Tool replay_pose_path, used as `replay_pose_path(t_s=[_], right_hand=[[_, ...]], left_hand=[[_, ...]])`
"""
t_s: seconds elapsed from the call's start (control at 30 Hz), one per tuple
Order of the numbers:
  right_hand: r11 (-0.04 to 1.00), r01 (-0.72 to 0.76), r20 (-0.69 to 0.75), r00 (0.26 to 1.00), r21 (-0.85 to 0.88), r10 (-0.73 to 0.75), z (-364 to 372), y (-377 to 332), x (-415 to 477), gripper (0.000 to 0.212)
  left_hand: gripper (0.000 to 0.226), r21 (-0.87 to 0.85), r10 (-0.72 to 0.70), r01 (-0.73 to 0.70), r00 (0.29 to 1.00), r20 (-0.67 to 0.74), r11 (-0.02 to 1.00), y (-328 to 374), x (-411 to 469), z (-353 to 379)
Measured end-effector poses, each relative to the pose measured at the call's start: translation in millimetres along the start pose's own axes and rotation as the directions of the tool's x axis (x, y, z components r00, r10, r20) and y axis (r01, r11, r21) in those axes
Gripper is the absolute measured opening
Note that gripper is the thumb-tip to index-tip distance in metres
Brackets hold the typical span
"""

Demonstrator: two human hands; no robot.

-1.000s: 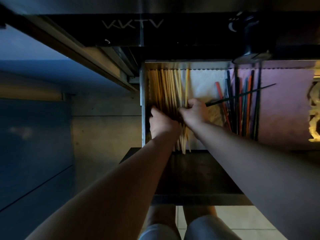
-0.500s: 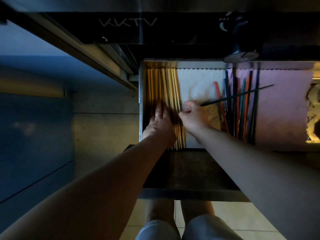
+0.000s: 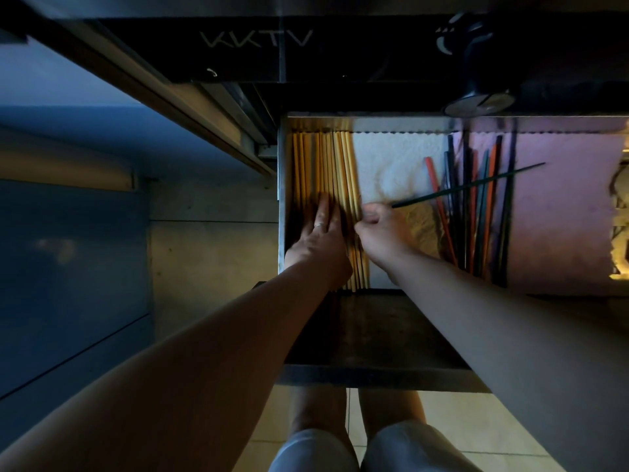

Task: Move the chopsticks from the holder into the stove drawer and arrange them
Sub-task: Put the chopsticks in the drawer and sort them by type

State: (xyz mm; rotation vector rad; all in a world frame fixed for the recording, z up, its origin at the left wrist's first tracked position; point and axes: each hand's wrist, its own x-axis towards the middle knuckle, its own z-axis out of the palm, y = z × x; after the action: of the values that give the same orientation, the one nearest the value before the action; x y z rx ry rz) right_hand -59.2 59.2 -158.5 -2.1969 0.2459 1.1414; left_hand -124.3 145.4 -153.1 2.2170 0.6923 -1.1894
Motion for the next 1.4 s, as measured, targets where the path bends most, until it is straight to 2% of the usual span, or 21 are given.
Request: replay_pose_path(t_s=[0.23,0.43,0.53,0.63,0.77,0.93,1.17,1.3,1.4], right_hand=[[0.998,-0.040,0.014,0.999,0.039,0.040,-0.5,3.4,1.4,0.038],[0.998,-0.047,0.009,0.999,0.033,0.047,-0.2,4.1,1.3,0.038],[0.999,-0.035,0.016,0.999,0.032,0.034,-0.7,4.5,1.4,0.031],[0.998,-0.049,0.021,0.999,0.037,0.048,-0.7,5.2,1.4,0.031],[0.996,-0.077,0.037,0.996,0.048,0.075,-3.3,3.3,-1.1,0.037],[0.996,-0.075,0.016,0.997,0.048,0.074,-6.8,3.7,-2.7,0.018],[0.996,-0.065,0.018,0.998,0.055,0.065,-8.8,3.6,-5.0,0.017],[0.996,-0.077,0.025,0.997,0.037,0.076,-9.1,3.2,-6.1,0.033],[0.997,-0.063,0.014,0.998,0.038,0.063,-7.9,3.1,-7.1,0.032]], left_hand=[[0.100,0.022,-0.071,0.071,0.997,-0.023,0.997,5.3,-2.6,0.1],[0.100,0.142,0.040,-0.024,0.993,-0.111,0.990,1.9,-0.8,2.9],[0.099,0.166,0.067,-0.056,0.996,-0.059,0.985,-0.8,2.3,3.3],[0.101,0.175,0.029,-0.022,0.999,-0.036,0.984,-0.3,1.9,2.4],[0.103,0.224,0.083,-0.066,0.994,-0.069,0.972,1.7,2.1,2.1],[0.101,0.288,0.094,-0.084,0.995,-0.023,0.954,0.4,5.5,4.5],[0.105,0.322,0.089,-0.065,0.994,-0.061,0.945,-3.0,1.0,2.6],[0.105,0.313,0.095,-0.088,0.995,-0.007,0.946,-4.7,0.7,5.3],[0.103,0.255,0.083,-0.068,0.995,-0.052,0.965,-0.7,0.9,6.0]])
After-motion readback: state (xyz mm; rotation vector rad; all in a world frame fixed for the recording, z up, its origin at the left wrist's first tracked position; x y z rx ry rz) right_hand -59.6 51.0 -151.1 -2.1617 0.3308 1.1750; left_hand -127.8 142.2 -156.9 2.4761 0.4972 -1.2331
